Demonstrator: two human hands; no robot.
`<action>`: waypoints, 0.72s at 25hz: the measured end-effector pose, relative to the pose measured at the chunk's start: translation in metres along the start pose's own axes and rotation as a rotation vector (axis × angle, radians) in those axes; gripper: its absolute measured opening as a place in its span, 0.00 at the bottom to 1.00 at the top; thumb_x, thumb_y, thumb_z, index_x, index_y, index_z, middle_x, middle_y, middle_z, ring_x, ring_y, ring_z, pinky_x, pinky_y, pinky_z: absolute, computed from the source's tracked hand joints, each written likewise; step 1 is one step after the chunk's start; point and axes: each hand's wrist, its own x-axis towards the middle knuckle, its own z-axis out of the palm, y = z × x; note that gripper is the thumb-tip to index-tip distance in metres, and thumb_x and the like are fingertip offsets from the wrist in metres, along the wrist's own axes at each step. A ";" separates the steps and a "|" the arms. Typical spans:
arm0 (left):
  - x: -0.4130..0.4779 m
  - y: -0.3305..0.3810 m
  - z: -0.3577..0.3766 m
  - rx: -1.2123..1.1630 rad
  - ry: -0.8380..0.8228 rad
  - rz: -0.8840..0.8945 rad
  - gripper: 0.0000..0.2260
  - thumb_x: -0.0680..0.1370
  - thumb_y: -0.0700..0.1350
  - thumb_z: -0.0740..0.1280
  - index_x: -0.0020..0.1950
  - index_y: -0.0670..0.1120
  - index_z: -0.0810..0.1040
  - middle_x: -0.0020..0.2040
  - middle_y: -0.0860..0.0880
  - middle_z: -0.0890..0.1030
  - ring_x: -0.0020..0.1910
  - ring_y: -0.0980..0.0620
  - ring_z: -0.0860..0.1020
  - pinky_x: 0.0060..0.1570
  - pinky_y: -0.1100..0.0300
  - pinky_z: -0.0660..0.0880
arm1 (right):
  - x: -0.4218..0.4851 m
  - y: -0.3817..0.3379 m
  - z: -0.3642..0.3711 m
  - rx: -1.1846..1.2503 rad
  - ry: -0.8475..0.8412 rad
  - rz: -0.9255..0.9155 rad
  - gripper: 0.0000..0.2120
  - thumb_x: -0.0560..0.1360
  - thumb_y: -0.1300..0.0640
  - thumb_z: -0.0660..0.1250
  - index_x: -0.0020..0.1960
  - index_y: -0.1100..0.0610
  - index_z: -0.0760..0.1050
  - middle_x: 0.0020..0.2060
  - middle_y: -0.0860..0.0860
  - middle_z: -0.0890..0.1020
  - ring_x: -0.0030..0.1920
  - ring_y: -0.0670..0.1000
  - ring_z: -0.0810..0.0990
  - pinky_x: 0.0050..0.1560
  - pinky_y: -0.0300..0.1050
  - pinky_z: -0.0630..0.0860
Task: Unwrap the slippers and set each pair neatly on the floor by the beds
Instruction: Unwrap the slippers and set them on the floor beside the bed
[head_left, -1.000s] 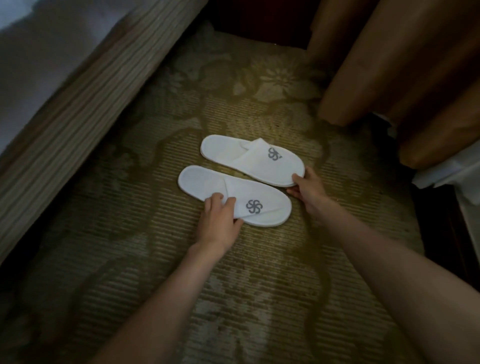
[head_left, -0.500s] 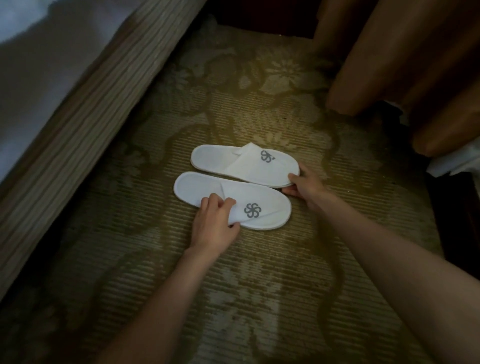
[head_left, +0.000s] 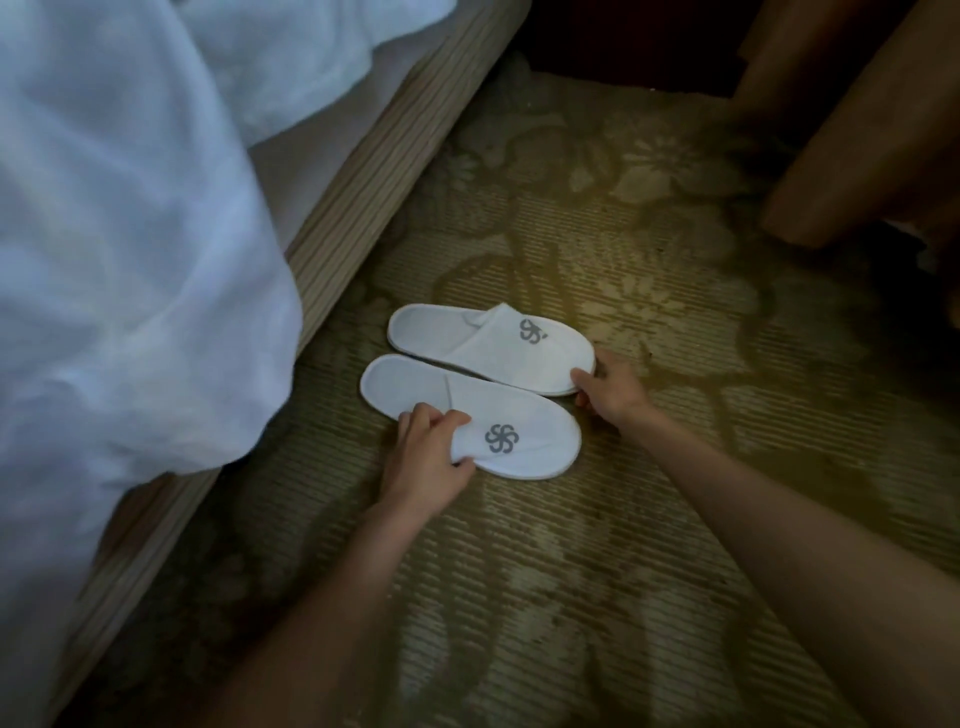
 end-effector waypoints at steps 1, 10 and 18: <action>0.000 -0.006 -0.002 0.000 0.008 0.000 0.23 0.71 0.45 0.72 0.65 0.49 0.75 0.57 0.45 0.71 0.60 0.44 0.68 0.63 0.53 0.69 | -0.001 -0.005 0.005 -0.062 -0.013 -0.017 0.21 0.81 0.55 0.63 0.73 0.54 0.68 0.36 0.51 0.80 0.32 0.49 0.79 0.40 0.49 0.77; 0.000 -0.011 -0.004 -0.002 0.032 -0.010 0.22 0.70 0.44 0.70 0.64 0.49 0.74 0.58 0.45 0.70 0.61 0.44 0.67 0.61 0.53 0.70 | -0.008 -0.005 0.014 0.000 0.049 0.013 0.32 0.77 0.49 0.68 0.76 0.57 0.62 0.66 0.58 0.77 0.62 0.60 0.78 0.61 0.55 0.76; -0.004 -0.004 -0.001 0.017 0.091 -0.078 0.20 0.73 0.47 0.68 0.64 0.49 0.75 0.58 0.45 0.71 0.62 0.45 0.67 0.56 0.51 0.73 | -0.048 -0.004 0.023 0.050 0.035 -0.060 0.41 0.71 0.52 0.76 0.76 0.54 0.56 0.41 0.52 0.82 0.45 0.55 0.83 0.49 0.57 0.80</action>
